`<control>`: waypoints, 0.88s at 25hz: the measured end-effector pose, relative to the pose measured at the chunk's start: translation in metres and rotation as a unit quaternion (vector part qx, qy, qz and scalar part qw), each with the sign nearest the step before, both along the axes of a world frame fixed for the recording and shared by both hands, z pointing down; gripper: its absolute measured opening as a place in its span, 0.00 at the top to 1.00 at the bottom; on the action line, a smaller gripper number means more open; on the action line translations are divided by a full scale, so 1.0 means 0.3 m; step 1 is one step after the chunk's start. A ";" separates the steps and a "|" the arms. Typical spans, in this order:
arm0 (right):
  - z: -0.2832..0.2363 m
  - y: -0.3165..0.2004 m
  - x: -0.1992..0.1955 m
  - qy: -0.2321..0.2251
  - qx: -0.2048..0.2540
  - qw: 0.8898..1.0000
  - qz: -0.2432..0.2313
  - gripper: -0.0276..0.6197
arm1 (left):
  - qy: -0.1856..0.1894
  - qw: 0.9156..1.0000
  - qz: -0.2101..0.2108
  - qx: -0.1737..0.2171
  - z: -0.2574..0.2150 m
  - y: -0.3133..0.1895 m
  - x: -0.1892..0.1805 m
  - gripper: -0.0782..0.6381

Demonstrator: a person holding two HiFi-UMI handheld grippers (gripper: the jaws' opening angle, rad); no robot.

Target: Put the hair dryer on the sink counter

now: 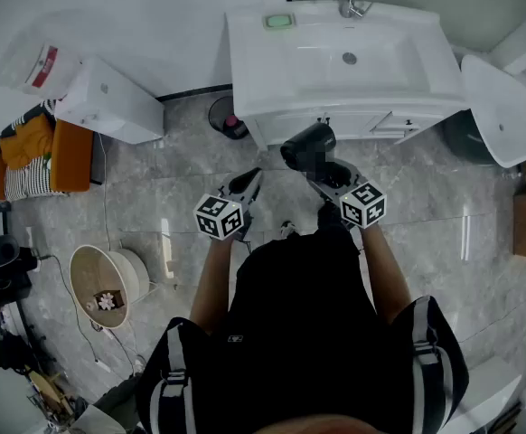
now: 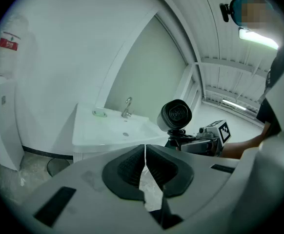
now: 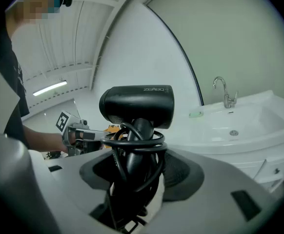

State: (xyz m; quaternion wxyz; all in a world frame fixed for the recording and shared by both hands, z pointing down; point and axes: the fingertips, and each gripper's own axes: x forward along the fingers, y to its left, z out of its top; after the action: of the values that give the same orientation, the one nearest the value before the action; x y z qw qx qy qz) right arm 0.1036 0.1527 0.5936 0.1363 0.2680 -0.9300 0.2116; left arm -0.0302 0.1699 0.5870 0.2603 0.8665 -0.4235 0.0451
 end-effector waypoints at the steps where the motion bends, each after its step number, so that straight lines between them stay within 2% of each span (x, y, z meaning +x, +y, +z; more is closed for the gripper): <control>1: 0.003 0.007 0.001 0.001 0.000 1.000 0.000 0.49 | 0.000 1.000 0.000 0.001 -0.002 0.002 -0.001 0.86; 22: -0.001 0.037 -0.028 0.002 0.004 1.000 -0.003 0.49 | 0.004 1.000 -0.006 0.005 -0.008 0.047 -0.031 0.86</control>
State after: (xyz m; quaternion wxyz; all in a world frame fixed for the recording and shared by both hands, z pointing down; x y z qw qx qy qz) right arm 0.0952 0.1637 0.5934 0.1381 0.2661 -0.9313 0.2067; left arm -0.0394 0.1841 0.5846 0.2579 0.8655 -0.4277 0.0384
